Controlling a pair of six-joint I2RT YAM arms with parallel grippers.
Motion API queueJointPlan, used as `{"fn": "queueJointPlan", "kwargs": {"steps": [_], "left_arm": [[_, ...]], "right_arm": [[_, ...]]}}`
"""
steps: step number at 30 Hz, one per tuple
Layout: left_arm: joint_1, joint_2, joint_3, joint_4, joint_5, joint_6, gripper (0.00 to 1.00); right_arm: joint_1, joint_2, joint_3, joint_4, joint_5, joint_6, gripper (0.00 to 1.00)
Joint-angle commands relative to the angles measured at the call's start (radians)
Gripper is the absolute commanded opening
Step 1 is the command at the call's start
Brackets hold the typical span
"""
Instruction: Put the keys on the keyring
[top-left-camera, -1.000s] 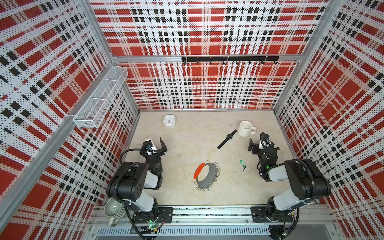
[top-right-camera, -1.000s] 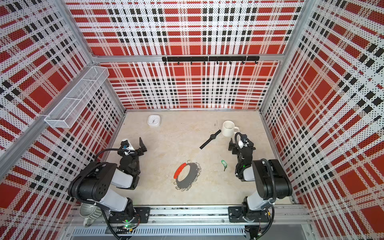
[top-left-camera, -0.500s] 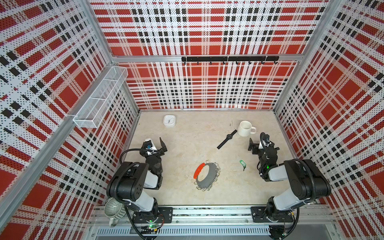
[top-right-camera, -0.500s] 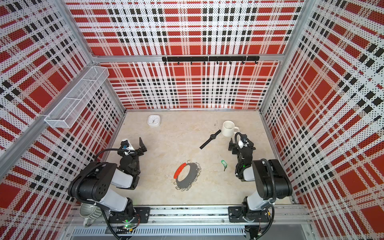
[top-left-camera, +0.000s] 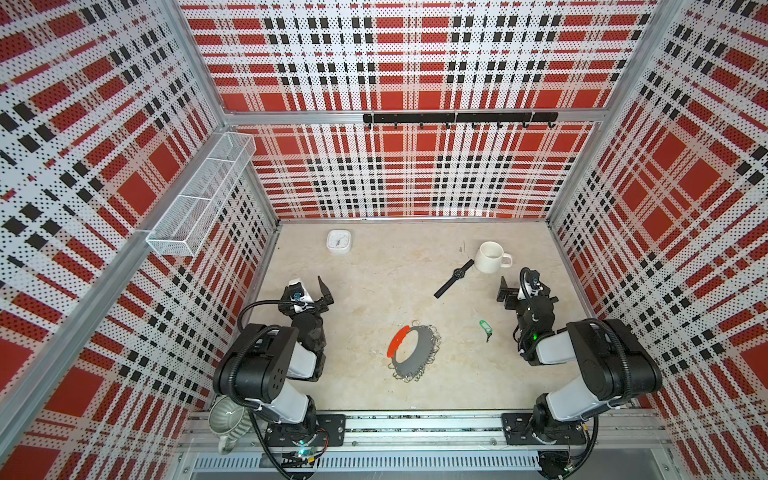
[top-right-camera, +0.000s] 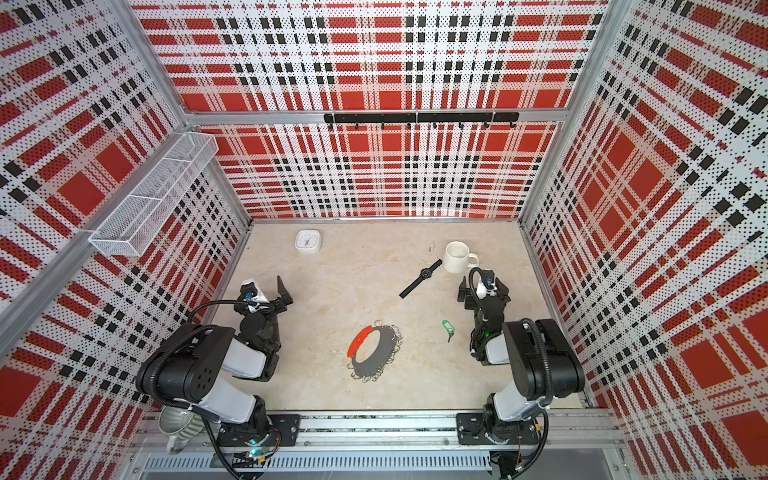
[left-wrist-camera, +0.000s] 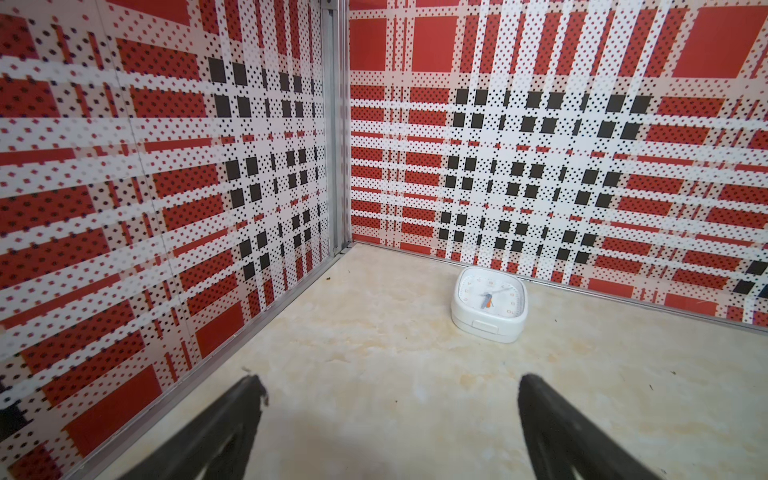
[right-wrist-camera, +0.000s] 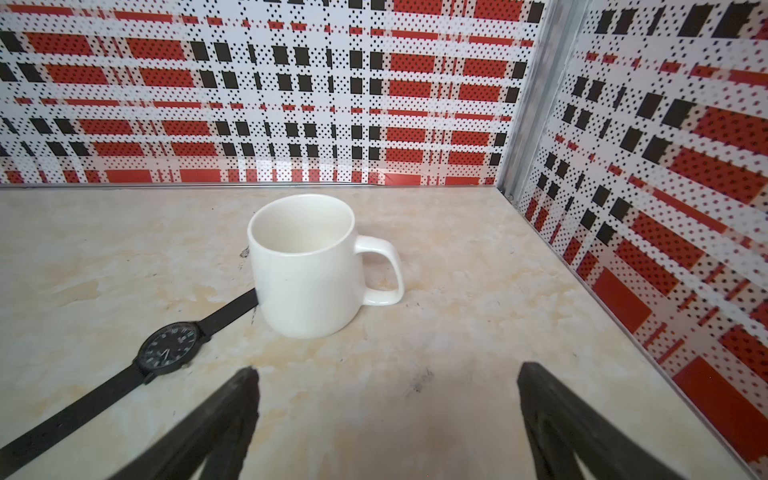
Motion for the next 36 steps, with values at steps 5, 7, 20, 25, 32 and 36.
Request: {"fn": "queueJointPlan", "kwargs": {"steps": [5,7,20,25,32,36], "left_arm": [[-0.296,-0.195,0.003,0.1,-0.388,0.295,0.98],[-0.384,-0.286,0.073,-0.047,-0.442,0.307,0.98],[-0.37,-0.574,0.377,-1.123,-0.066,-0.348,0.98],[-0.33,-0.618,0.352,-1.115,0.123,-0.417,0.98],[-0.728,-0.43,0.335,-1.008,-0.014,-0.22,0.95],[-0.804,-0.289,0.363,-0.98,0.065,-0.128,0.86]], "right_arm": [[0.152,-0.299,0.022,-0.175,0.236,-0.075,1.0],[0.163,-0.38,0.123,-0.443,0.27,0.031,1.0],[0.118,-0.395,0.412,-1.135,0.123,0.462,1.0],[0.176,-0.417,0.283,-1.007,0.03,0.519,0.99],[0.213,-0.231,0.309,-0.938,-0.188,0.615,1.0],[0.221,-0.131,0.285,-0.755,-0.443,0.63,1.0]]}}
